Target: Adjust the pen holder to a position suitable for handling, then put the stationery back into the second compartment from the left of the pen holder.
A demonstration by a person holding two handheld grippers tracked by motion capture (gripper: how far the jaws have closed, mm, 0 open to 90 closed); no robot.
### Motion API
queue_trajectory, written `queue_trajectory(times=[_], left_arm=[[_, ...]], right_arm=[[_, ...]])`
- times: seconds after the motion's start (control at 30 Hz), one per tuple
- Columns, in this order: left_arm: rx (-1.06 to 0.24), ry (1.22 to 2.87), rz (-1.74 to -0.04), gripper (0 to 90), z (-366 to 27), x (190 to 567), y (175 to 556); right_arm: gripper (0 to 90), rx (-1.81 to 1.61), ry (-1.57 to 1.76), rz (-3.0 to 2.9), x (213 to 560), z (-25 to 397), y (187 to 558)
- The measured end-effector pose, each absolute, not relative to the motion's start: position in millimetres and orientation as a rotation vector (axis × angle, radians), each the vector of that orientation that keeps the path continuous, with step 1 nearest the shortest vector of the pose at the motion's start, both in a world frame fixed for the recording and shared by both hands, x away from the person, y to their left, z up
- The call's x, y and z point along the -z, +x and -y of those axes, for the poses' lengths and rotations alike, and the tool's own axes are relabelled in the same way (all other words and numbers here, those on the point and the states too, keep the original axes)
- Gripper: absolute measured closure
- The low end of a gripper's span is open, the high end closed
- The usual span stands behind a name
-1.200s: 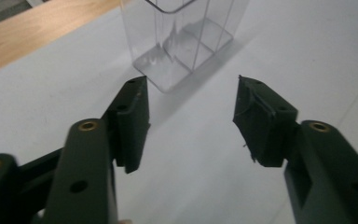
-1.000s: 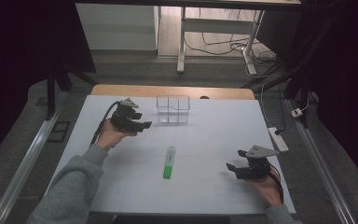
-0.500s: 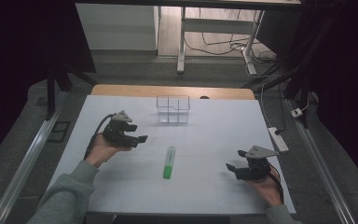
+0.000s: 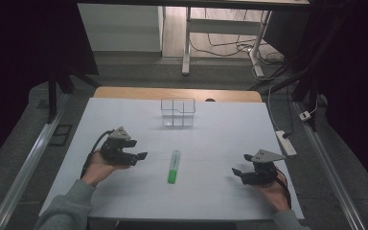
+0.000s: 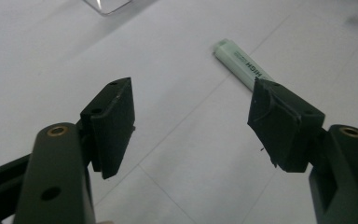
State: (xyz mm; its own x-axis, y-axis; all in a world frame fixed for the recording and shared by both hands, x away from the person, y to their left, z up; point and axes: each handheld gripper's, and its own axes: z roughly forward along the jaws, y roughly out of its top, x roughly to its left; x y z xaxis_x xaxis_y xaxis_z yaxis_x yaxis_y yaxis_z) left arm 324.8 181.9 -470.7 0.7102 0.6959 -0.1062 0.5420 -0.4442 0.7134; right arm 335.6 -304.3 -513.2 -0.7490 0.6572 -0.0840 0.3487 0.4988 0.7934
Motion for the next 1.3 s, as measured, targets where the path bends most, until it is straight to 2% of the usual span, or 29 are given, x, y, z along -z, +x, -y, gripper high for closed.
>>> queue_trajectory(times=[0.77,1.3], left_arm=[[-0.231,2.188,-0.896,30.0,-167,484,310],[-0.221,2.244,-0.985,29.8,-125,485,311]], right_arm=[[23.5,-1.133,0.793,-2.378,508,296,332],[23.4,-1.127,0.797,-2.381,510,297,336]])
